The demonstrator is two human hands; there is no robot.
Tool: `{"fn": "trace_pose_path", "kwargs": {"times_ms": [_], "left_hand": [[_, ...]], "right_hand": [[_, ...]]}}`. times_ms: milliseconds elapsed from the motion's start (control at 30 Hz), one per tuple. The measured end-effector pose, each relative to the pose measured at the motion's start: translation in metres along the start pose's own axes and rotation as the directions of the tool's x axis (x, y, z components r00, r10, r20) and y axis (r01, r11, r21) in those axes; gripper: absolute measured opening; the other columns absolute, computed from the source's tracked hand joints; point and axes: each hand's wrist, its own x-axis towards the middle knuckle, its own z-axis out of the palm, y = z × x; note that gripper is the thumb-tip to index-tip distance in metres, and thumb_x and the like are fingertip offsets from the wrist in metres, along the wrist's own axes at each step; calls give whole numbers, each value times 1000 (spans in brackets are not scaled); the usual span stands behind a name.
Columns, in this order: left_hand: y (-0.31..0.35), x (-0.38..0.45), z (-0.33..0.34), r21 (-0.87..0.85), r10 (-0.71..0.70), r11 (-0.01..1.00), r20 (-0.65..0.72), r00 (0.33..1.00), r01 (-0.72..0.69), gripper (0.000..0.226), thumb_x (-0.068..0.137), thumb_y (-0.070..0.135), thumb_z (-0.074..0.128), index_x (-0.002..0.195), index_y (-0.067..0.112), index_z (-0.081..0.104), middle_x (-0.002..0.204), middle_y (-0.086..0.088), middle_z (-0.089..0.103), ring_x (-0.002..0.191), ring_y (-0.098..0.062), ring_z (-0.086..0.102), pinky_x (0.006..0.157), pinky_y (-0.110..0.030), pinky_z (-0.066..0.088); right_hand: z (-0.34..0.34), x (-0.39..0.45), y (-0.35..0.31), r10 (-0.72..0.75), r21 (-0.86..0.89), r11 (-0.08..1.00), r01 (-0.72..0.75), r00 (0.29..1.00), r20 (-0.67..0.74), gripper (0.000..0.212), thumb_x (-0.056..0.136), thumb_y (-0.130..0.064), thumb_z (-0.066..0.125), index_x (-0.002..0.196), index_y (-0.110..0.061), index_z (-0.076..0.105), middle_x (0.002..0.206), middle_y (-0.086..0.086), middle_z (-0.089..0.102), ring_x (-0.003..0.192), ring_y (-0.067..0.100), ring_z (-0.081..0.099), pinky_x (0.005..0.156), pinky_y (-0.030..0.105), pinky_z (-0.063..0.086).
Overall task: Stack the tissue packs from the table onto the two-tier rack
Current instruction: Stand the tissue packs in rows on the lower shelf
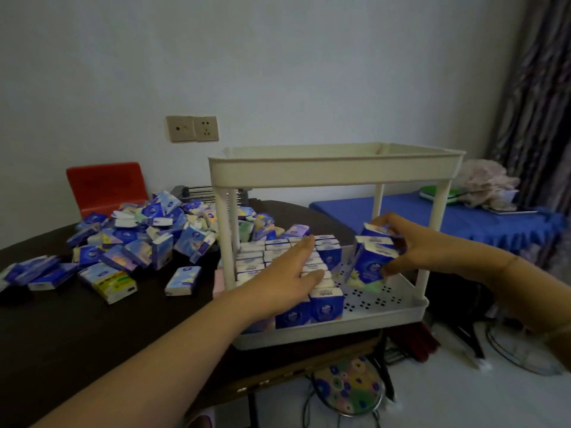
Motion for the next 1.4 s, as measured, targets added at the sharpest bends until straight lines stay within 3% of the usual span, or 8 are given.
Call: {"fn": "trace_pose_path", "kwargs": {"times_ms": [267,400,500,567,700,867,1033,1400], "left_hand": [[-28,26,21,486,-52,873,12,999,40,61,99,52,24,153,28,6,160,9,-6,147,-15,-4,119,-44,-2],[-35,23,28,490,-82,869,25,996,59,60,99,54,16,152,31,2,160,11,-5,147,-12,-5,120,-44,0],[-36,24,28,493,-85,868,34,996,57,60,99,54,15,152,31,-1,159,12,-8,147,-12,-7,120,-42,-1],[-37,25,28,494,-83,868,38,996,53,60,99,54,14,152,30,-2,159,11,-9,147,-12,-8,120,-42,-2],[-38,26,28,498,-91,866,51,995,53,61,98,55,13,152,30,-3,159,11,-10,147,-11,-9,119,-42,-3],[-37,25,28,496,-92,867,55,994,53,62,98,55,14,152,28,-2,159,10,-10,147,-12,-9,120,-44,-2],[-37,25,27,484,-86,874,59,995,47,62,99,55,14,152,28,-1,160,10,-9,147,-12,-9,119,-43,-3],[-32,22,28,504,-49,862,-11,999,48,59,100,51,14,153,24,12,160,6,7,148,-17,5,119,-49,1]], "right_hand": [[37,46,42,38,-94,995,-35,999,27,64,71,-1,77,119,-19,38,110,-4,56,94,2,60,68,17,53],[63,61,55,-9,-57,998,4,997,-76,88,67,-15,82,135,-28,29,125,-3,49,109,12,57,86,33,55],[77,60,59,12,99,995,2,990,-141,99,74,-1,76,146,-21,11,126,-8,40,103,5,54,74,15,54],[84,58,62,40,134,991,-19,986,-161,102,76,-2,75,148,-16,4,139,-1,38,114,8,51,84,18,52],[87,60,63,117,124,987,-104,989,-96,86,83,-7,69,147,-10,12,137,2,43,113,7,46,76,4,45],[96,75,70,189,224,958,-180,982,-21,62,83,-1,63,136,-18,37,133,2,54,119,17,53,102,44,45],[102,79,68,222,357,914,-194,974,-39,45,86,-3,63,123,-24,47,119,1,61,110,19,59,99,45,48],[85,39,42,107,-169,972,-161,951,-290,43,87,-21,61,126,-12,45,115,-2,55,102,14,56,81,21,44]]}}
